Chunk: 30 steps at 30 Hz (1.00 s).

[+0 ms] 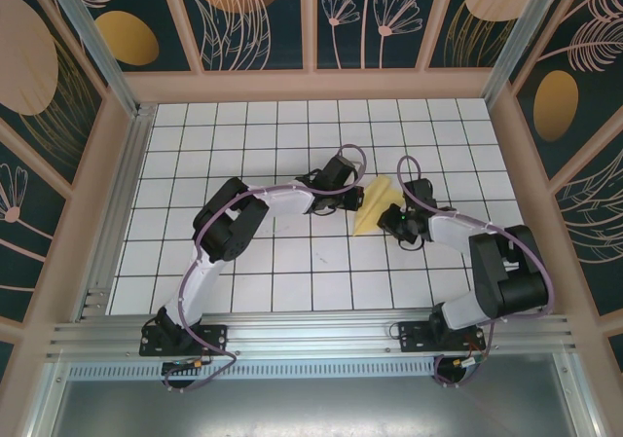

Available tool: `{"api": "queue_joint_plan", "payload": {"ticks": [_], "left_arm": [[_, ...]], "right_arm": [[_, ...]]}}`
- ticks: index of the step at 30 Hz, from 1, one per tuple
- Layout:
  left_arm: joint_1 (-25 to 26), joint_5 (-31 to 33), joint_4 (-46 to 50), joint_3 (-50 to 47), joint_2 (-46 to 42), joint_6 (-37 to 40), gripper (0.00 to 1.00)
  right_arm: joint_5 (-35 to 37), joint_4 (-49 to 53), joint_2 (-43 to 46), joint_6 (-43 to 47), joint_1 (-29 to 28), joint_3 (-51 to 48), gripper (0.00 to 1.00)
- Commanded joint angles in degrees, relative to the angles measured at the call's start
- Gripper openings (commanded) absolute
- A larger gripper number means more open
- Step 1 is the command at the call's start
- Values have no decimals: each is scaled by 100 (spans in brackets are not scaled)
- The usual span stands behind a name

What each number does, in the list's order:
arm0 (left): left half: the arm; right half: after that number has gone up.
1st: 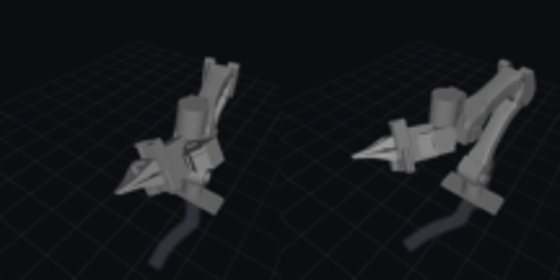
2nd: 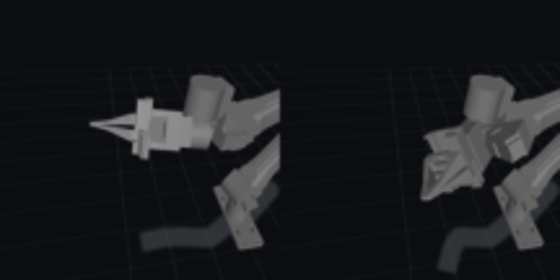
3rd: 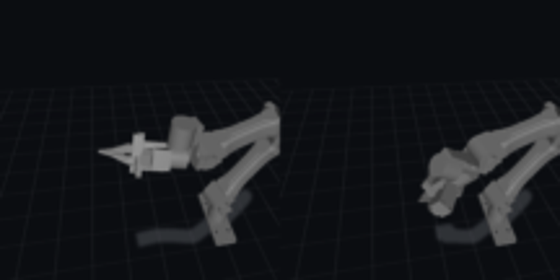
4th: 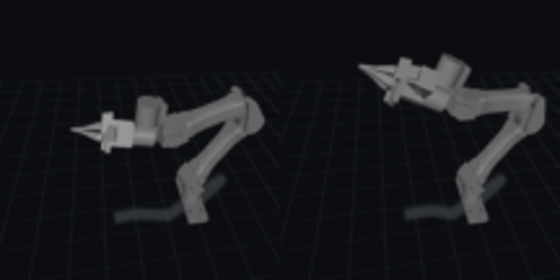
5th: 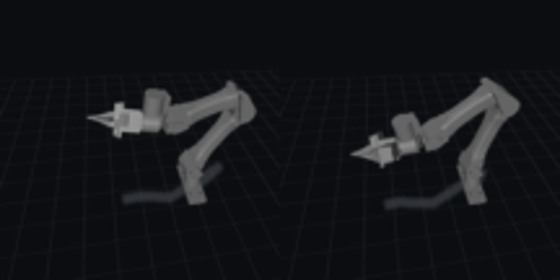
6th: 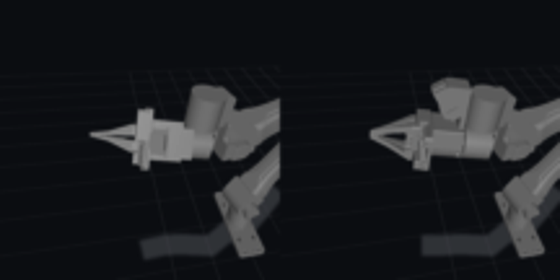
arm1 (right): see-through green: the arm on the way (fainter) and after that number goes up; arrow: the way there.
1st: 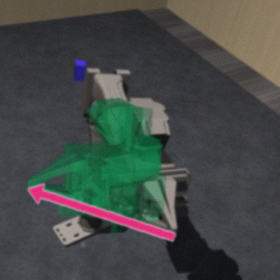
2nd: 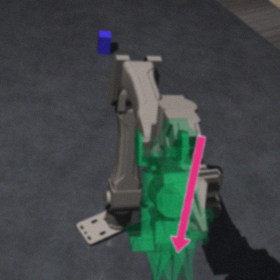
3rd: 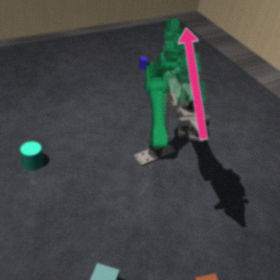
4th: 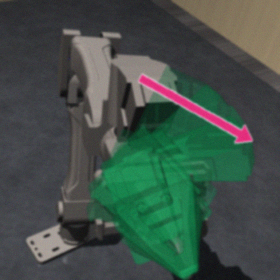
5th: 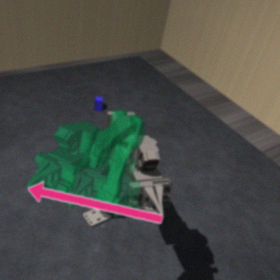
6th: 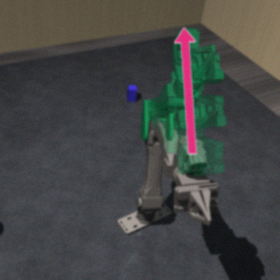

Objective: Fold a paper plane with a square sheet of paper (pick it up from the middle)
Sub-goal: Fourth fold the wing at the center of the table.

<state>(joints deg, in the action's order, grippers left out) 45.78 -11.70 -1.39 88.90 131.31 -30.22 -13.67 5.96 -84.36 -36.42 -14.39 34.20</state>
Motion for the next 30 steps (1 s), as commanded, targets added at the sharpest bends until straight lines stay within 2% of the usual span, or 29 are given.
{"api": "queue_joint_plan", "payload": {"ticks": [1,17,30], "left_arm": [[-19,327,605,-254,134,-75,0],[-23,-209,-1215,-1514,-1403,-1079,0],[-24,-694,-1065,-865,-726,-700,0]], "right_arm": [[45,-67,-251,-1,24,81,23],[-1432,-537,-980,1171,46,527,18],[-1278,-448,-1173,1168,51,682,18]]}}
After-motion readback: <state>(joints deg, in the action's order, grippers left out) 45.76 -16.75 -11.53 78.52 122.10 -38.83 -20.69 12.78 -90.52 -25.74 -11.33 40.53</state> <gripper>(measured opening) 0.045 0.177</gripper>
